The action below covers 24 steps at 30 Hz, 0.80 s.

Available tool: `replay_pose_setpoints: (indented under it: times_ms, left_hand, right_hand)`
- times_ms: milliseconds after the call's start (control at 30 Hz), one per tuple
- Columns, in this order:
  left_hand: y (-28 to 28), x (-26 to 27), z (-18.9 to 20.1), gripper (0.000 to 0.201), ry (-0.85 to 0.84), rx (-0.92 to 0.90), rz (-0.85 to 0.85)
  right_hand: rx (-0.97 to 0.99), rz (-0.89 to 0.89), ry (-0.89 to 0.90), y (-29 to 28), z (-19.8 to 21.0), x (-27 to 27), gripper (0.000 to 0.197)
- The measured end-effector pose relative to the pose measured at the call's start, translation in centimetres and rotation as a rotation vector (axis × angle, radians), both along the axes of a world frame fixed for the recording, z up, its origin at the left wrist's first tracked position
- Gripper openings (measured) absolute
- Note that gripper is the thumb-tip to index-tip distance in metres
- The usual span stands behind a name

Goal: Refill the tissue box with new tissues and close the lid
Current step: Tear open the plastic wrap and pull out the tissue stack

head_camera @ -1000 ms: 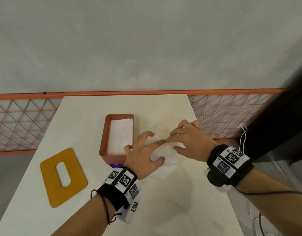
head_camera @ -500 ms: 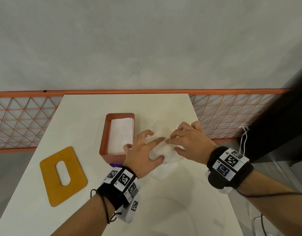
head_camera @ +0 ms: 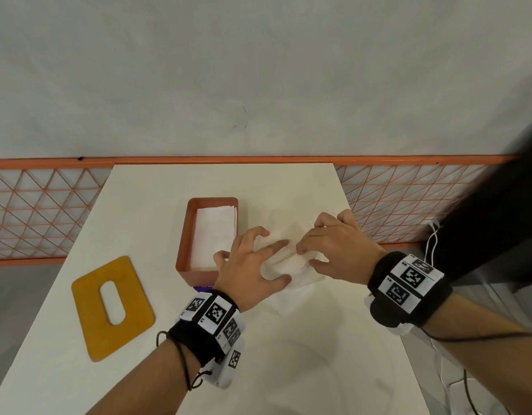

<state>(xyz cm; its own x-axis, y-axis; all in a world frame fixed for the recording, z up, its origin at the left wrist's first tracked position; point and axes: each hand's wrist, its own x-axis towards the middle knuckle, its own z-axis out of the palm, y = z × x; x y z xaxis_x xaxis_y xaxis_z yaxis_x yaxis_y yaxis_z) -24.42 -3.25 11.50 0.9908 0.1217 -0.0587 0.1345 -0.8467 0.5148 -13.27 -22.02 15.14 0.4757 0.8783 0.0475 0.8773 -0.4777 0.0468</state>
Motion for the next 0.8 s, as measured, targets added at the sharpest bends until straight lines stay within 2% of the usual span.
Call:
replay_pose_setpoints:
  times_ms: [267,467,800]
  left_hand:
    - [0.0,0.1,-0.1,0.069,0.016,-0.053,-0.008]
    - [0.4,0.0,-0.3,0.071,0.004,-0.132,0.006]
    - [0.3,0.0,-0.3,0.071,0.002,-0.148,-0.011]
  right_hand:
    - [-0.227,0.010,0.075,2.0,2.0,0.2,0.036]
    - [-0.226,0.027,0.091,2.1,2.6,0.6,0.029]
    - [-0.144,0.018,0.120,1.0,2.8,1.0,0.027]
